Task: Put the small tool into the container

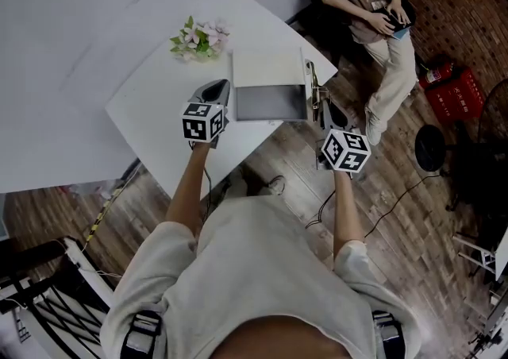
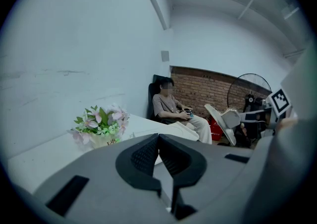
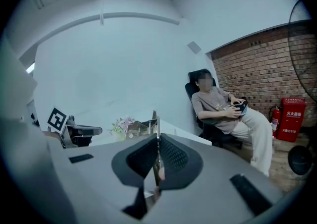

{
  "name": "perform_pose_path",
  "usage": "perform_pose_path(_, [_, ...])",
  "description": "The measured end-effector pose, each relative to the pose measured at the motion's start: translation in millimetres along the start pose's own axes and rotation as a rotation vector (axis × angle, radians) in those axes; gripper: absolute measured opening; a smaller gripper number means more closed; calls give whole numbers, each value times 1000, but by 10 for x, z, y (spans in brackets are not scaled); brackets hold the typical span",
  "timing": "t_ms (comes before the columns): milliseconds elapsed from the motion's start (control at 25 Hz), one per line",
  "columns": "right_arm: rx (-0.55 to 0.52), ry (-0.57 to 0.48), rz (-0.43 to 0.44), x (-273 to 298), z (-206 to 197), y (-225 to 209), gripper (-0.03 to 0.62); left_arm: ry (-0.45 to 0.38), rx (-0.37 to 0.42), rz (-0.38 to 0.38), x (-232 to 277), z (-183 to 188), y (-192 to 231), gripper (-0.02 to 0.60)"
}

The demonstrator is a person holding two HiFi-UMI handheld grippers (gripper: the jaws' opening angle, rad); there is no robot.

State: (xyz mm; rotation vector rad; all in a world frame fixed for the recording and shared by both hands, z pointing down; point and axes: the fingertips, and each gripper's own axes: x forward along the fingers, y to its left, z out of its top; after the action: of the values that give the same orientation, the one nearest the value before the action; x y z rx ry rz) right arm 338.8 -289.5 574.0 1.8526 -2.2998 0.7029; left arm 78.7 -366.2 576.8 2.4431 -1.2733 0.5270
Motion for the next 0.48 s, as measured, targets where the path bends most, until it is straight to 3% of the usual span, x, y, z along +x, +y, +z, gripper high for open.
perform_pose_path(480, [-75, 61, 37, 346, -106, 505, 6, -1, -71, 29, -204, -192, 506, 9])
